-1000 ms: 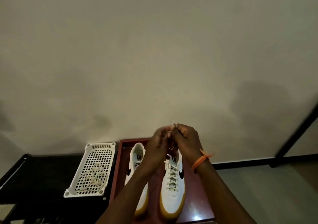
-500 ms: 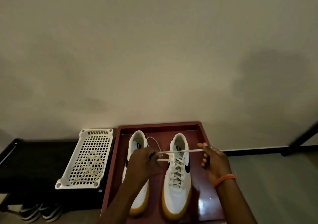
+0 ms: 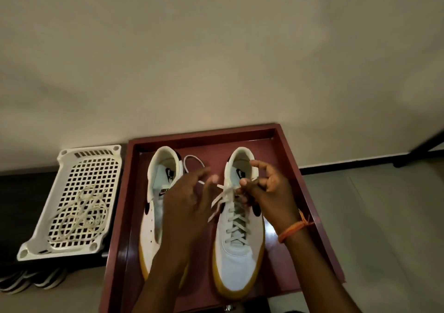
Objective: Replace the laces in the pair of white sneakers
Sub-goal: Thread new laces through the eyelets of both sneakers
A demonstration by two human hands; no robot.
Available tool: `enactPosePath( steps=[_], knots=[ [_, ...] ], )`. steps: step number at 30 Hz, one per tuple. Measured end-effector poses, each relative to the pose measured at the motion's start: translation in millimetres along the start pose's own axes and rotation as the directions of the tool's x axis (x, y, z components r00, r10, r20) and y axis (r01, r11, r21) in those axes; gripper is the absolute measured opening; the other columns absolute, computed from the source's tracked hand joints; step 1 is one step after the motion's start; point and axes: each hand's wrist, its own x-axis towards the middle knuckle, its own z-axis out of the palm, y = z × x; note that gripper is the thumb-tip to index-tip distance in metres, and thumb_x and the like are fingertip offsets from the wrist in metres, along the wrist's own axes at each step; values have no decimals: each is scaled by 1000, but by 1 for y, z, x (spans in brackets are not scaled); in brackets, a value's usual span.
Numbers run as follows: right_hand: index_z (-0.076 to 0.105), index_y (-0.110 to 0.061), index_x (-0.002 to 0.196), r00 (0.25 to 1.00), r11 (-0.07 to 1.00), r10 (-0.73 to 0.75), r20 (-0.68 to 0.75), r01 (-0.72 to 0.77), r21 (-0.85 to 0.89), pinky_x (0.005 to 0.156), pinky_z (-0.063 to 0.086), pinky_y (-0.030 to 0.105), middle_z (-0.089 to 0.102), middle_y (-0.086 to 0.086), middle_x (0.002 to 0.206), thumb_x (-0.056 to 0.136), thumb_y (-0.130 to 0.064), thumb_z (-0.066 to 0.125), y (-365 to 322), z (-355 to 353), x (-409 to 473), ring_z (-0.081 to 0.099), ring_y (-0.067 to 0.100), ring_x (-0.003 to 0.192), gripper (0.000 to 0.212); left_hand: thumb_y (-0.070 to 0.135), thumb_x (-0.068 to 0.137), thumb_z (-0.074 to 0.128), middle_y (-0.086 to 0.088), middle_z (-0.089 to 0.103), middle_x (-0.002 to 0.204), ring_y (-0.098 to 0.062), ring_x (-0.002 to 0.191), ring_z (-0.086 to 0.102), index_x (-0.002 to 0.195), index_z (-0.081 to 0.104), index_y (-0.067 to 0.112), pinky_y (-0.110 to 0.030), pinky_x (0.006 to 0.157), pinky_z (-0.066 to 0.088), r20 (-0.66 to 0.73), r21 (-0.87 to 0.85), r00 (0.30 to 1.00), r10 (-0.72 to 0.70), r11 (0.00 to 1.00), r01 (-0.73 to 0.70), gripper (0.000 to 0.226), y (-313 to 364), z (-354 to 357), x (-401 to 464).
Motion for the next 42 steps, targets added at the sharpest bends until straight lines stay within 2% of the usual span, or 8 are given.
enactPosePath(
  steps=[5,11,16,23,26,28,32,42],
  knots=[
    [52,1,93,996,999,-36,84,37,-13,50,53,23,72,17,71,83,-13,73,1,0,0,71,25,59,27,21,94,64,-6,70,64,-13,47,61,100,76,14,-18,43,43,498,-345,855,-145,871,349,15,2,25,20],
    [60,0,82,994,997,28,110,-36,65,44,43,26,65,14,61,71,-23,76,5,-11,5,54,21,47,31,18,96,56,-11,64,74,-17,54,57,104,75,5,-18,45,42,653,-499,753,-88,698,514,25,-11,22,27],
    [65,1,84,987,993,55,152,-70,97,46,46,28,62,8,62,69,-26,76,12,-15,6,51,17,51,33,23,93,60,0,70,70,-15,49,56,107,75,9,-17,41,39,645,-434,759,-87,776,458,25,-13,25,27],
    [69,-5,82,989,995,65,133,-75,71,49,41,31,63,9,64,69,-30,78,17,-14,8,47,19,51,30,11,87,66,-14,73,79,-16,49,62,103,73,2,-19,39,43,671,-476,728,-142,671,569,20,-13,31,26],
    [67,1,88,995,991,73,71,-80,102,45,43,27,60,6,63,74,-32,74,13,-16,8,45,16,51,36,8,89,69,-3,71,67,-13,55,64,94,75,5,-23,53,53,541,-406,828,-149,815,412,9,-9,38,22],
    [67,-2,89,992,979,125,-14,-121,163,45,43,24,57,2,61,83,-36,67,11,-21,11,45,12,49,35,18,89,68,10,70,69,-9,64,63,87,78,16,-21,63,49,293,-178,955,-40,979,95,10,-10,46,19],
    [68,-7,82,954,961,255,-158,-231,154,44,42,23,57,-1,58,94,-30,61,20,-29,18,44,12,49,27,19,88,67,3,62,76,-20,77,46,95,77,17,-26,65,34,135,283,942,307,899,-333,13,-18,54,17],
    [69,-1,91,933,945,318,-168,-326,-21,51,52,22,72,8,78,93,-30,64,29,-24,21,65,13,59,30,35,83,59,1,54,117,-25,116,36,79,75,30,-45,84,33,147,422,973,176,879,-222,18,-14,66,8]
  ],
)
